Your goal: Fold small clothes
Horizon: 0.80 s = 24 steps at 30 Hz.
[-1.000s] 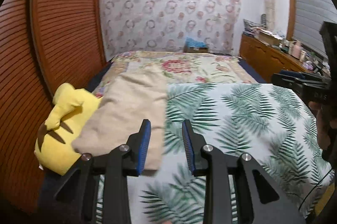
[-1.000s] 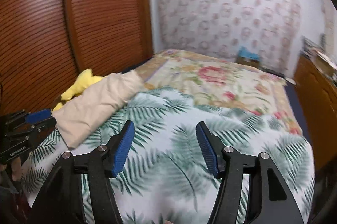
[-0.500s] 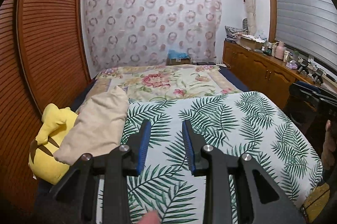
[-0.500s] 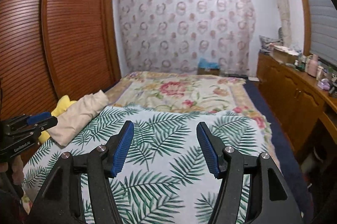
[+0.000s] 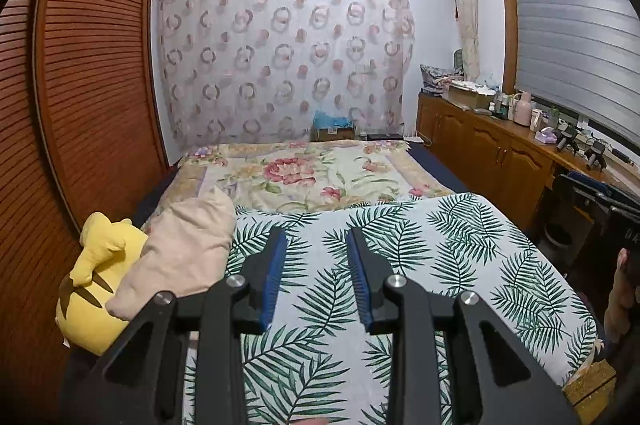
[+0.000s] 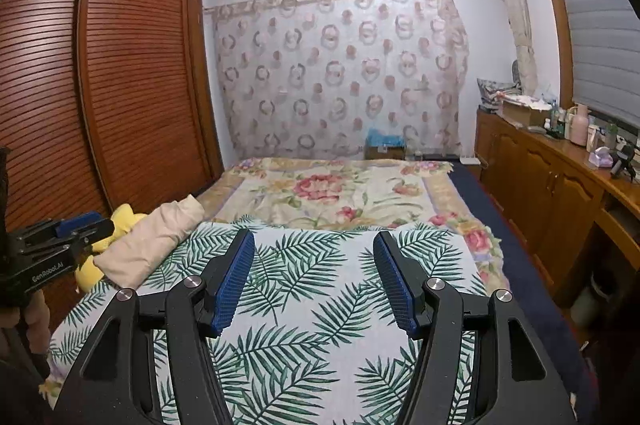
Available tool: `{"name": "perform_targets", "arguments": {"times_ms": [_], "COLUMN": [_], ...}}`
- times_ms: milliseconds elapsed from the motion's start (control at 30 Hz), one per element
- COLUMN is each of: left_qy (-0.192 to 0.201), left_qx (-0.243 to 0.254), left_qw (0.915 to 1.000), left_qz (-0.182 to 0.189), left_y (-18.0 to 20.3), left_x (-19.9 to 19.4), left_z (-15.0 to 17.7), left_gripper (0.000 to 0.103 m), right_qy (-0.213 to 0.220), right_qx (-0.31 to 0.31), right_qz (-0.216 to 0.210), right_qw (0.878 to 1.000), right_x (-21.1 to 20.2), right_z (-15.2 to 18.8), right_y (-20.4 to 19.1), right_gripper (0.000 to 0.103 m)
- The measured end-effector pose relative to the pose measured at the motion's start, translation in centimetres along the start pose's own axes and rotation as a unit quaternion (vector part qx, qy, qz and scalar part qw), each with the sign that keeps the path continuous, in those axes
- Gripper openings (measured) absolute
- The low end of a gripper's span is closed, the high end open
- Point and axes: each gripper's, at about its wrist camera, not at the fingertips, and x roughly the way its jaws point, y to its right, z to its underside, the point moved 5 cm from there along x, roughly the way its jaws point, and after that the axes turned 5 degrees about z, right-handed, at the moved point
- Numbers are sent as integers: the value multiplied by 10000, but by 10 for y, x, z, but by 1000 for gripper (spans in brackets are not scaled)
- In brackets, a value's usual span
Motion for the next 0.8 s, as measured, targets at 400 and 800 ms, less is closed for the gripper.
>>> {"name": "perform_targets", "arguments": {"times_ms": [400,800], "left_qy": [53,62], "left_qx": [-10,-9], "left_qw": [10000,10000], "left_qz": [-71,-78], "left_y": [-1,-2], "left_x": [-4,-4], "left_z": [0,1], "left_gripper": [31,32], "right_qy": [-20,-43], "right_qx": [-2,5], "right_qz": [0,14], "right_qw": [10000,10000], "right_x": [0,1], "right_z": [1,3], "right_y": [0,0], "right_gripper": [63,63]}}
